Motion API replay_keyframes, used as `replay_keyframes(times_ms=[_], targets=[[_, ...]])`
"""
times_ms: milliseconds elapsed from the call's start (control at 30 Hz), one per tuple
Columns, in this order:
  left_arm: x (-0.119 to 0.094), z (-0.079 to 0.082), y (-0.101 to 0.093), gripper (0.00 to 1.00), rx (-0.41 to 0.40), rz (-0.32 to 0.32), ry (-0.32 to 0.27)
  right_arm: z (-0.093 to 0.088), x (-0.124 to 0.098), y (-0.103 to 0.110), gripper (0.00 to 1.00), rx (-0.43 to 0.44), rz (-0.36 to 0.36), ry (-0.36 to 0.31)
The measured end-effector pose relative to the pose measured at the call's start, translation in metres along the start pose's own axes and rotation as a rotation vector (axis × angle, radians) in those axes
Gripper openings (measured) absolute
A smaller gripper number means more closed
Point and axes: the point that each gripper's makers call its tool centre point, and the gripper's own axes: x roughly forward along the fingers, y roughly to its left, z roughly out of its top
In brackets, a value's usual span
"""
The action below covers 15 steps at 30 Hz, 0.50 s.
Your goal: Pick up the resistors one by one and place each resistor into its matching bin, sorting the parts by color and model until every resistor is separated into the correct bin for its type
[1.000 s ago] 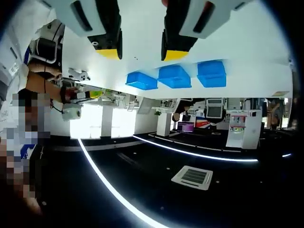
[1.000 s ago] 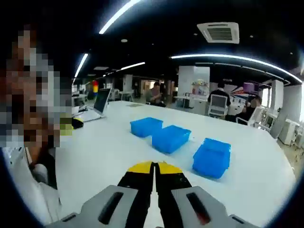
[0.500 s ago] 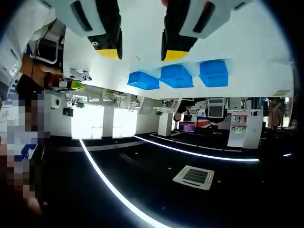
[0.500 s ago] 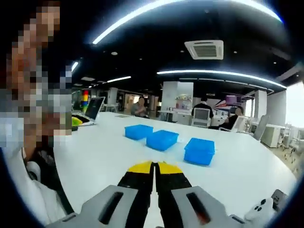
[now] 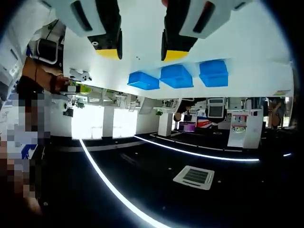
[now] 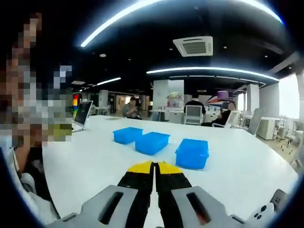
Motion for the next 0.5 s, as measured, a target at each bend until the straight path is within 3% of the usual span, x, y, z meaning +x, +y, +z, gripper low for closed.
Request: replay_keyframes(times_ms=[333, 500], targets=[[0.002, 0.000, 0.000, 0.35, 0.001, 0.008, -0.004, 0.008, 0.091, -0.077, 0.05, 0.028, -0.048, 0.082], [0.004, -0.002, 0.000, 0.35, -0.001, 0.010, -0.002, 0.001, 0.145, -0.111, 0.05, 0.008, -0.086, 0.129]])
